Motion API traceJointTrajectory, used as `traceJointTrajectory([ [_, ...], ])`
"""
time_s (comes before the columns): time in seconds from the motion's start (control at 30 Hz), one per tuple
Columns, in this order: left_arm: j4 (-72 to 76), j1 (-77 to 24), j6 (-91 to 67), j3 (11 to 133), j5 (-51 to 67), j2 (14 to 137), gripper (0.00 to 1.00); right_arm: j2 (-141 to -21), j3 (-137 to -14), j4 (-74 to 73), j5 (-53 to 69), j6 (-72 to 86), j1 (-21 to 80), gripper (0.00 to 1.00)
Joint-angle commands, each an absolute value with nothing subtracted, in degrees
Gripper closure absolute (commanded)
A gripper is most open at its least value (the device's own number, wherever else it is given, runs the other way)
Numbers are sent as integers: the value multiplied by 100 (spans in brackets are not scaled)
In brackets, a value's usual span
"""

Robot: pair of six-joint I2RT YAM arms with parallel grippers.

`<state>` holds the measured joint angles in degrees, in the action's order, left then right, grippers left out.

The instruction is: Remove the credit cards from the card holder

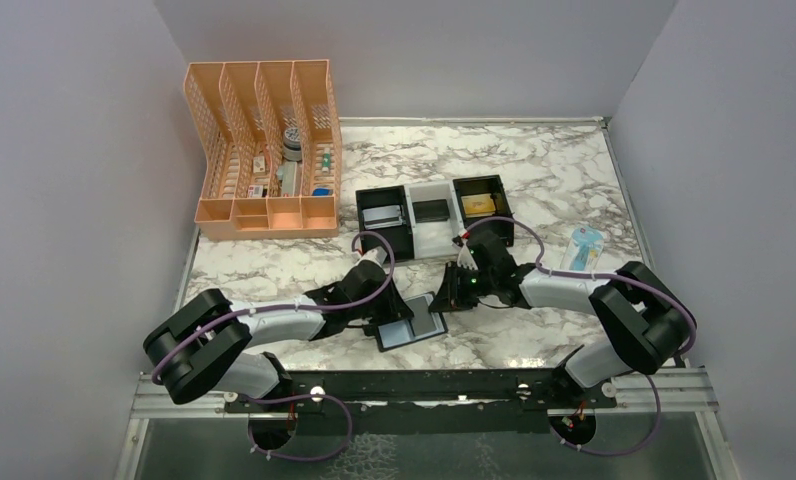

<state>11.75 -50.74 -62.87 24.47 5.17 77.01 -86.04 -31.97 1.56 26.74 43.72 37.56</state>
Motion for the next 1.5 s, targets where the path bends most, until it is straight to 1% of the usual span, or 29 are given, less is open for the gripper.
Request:
traceJointTrajectory([
  [0.0, 1445, -5100, -6399, 2408, 625, 7680, 77, -8728, -3101, 26, 2633, 4381, 3788, 85],
  [0.1, 1581, -5102, -6542, 2359, 705, 7720, 80, -8757, -3089, 26, 2612, 4385, 3788, 86],
  [0.17, 1762, -5098, -6702, 2270, 720, 7744, 86, -8762, -3085, 27, 2606, 4402, 3788, 86],
  [0.4, 1819, -5098, -6824, 2124, 590, 7614, 100, -8683, -3131, -98, 2482, 4336, 3788, 86],
  [0.6, 1688, -5098, -6799, 2076, 451, 7455, 100, -8544, -3192, -246, 2328, 4300, 3784, 87],
  [0.9, 1061, -5102, -6716, 2162, 150, 7177, 100, -8498, -3290, -322, 2252, 4291, 3788, 86],
  [1.1, 1194, -5100, -6647, 2159, 212, 7213, 100, -8390, -3342, -168, 2338, 4237, 3784, 86],
  [1.2, 1422, -5098, -6636, 2197, 330, 7341, 89, -8463, -3364, -168, 2382, 4244, 3788, 86],
  [1.3, 1588, -5098, -6634, 2257, 441, 7486, 80, -8477, -3371, -201, 2353, 4243, 3788, 86],
  [1.47, 1599, -5098, -6591, 2337, 512, 7672, 75, -8403, -3418, -234, 2352, 4166, 3788, 85],
])
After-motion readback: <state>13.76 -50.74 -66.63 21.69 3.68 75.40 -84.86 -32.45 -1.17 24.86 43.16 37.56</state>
